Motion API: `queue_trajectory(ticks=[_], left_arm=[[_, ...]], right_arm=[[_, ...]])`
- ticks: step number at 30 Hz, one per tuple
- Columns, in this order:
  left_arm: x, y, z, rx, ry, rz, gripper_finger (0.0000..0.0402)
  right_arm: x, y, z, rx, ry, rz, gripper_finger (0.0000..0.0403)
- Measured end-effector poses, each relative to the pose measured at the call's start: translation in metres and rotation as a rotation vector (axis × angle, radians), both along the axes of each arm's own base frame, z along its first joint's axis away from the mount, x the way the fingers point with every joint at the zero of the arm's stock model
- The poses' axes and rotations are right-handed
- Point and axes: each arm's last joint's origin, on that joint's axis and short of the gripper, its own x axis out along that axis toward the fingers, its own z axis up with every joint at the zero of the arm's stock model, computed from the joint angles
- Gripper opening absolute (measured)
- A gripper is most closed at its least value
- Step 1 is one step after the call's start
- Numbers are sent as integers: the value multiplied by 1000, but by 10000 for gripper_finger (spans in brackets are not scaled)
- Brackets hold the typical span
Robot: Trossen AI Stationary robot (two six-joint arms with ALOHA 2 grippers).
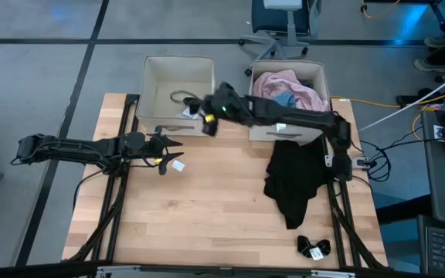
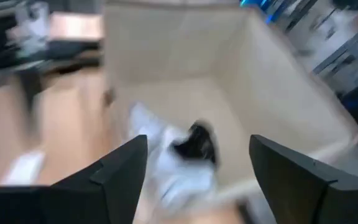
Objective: Sort clothes
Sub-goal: Put the black stripe sock into the left laundry organizer
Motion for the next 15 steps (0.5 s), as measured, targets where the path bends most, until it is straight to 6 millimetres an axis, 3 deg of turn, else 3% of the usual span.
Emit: queue_trajectory(ticks=[7,15], left_arm=[[0,0,0,0,0,0,162],[0,0,0,3,-2,-1,162]], right_arm=[[-51,94,23,227,152,33,278],[-95,194,3,467,301,-91,278]])
